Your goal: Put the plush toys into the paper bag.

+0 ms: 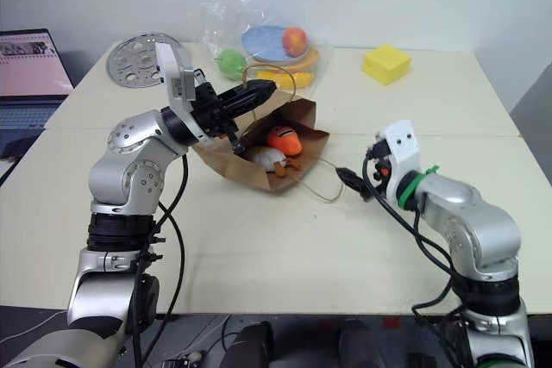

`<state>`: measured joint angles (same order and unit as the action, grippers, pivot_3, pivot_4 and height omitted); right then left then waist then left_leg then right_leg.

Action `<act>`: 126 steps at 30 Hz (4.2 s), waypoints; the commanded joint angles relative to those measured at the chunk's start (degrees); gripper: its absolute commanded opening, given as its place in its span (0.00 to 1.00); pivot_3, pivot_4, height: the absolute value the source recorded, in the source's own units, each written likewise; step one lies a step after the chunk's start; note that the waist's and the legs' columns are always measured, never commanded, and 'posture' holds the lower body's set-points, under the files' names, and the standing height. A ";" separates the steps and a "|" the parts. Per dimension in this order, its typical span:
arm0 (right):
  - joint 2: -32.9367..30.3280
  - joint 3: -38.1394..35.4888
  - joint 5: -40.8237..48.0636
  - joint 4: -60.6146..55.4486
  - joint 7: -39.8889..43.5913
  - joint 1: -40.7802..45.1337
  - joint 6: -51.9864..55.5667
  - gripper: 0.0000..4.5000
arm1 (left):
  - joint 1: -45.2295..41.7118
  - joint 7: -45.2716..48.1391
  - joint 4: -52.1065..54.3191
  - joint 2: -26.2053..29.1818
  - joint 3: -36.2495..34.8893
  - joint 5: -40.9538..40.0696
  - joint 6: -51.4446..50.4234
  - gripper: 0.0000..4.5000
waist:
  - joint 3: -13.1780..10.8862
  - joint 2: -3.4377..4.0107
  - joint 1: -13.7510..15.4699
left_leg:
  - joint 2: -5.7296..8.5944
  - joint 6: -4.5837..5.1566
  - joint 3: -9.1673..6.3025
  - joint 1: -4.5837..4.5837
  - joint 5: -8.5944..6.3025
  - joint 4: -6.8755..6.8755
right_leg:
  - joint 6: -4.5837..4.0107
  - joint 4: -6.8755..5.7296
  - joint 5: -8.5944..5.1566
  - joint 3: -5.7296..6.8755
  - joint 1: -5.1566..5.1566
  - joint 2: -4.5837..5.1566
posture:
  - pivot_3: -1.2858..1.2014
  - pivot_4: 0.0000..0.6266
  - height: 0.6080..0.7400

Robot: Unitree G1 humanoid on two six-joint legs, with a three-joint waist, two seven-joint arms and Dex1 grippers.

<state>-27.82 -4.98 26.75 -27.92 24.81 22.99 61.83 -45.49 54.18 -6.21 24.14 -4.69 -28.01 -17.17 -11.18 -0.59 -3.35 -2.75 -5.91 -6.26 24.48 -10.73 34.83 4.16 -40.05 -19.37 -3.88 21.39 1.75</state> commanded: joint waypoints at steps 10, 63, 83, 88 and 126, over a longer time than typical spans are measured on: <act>17.36 -14.96 13.13 -2.63 -9.82 -1.63 17.00 1.00 | -3.06 -1.88 1.62 -0.64 -2.32 -4.24 -2.43 0.00 | 0.01 -0.01 0.10 | -0.02 0.00 -0.06 0.00 0.00 0.00 | 0.00 -0.01 0.00 0.05 -0.03 -0.02 | 0.52 0.24 1.00; 27.18 -11.87 61.36 18.80 -54.75 -2.57 -11.16 1.00 | -1.18 -2.22 3.79 0.52 -0.85 -3.08 -2.15 0.00 | 0.05 -0.06 -0.22 | -0.03 0.06 0.01 -0.04 0.03 -0.07 | -0.02 -0.02 0.02 -0.05 0.00 -0.05 | 0.52 0.24 1.00; 21.90 -10.25 60.43 17.66 -49.43 -1.95 -12.44 0.00 | -0.39 -2.57 4.20 0.68 -0.91 -2.85 -2.08 0.00 | 0.05 -0.06 0.05 | -0.03 0.05 0.01 -0.01 0.03 -0.08 | -0.02 0.01 0.02 -0.05 0.01 -0.05 | 0.52 0.24 1.00; 17.73 -9.75 64.33 12.48 -47.38 2.35 -12.10 0.00 | -0.81 -2.38 3.96 1.48 -1.29 -2.68 -2.43 0.00 | 0.03 -0.04 0.05 | -0.03 0.06 0.03 0.00 0.03 -0.08 | -0.02 0.01 0.02 -0.06 0.03 -0.05 | 0.52 0.24 1.00; 15.24 6.97 46.59 11.55 -39.75 17.77 -14.51 0.00 | 6.38 -7.07 11.38 2.25 -2.72 -9.74 -17.02 0.00 | 0.03 -0.03 0.05 | -0.04 0.05 -0.02 0.07 0.03 -0.07 | -0.03 0.00 0.03 -0.01 0.09 -0.04 | 0.52 0.24 1.00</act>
<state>-12.49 2.97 73.60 -13.67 -16.23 40.90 46.83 -39.21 46.91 2.59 26.11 -6.74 -36.35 -33.60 -11.16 -0.62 -3.29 -2.79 -5.86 -6.28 24.54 -10.70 34.75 4.13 -40.04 -19.34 -3.88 21.48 1.72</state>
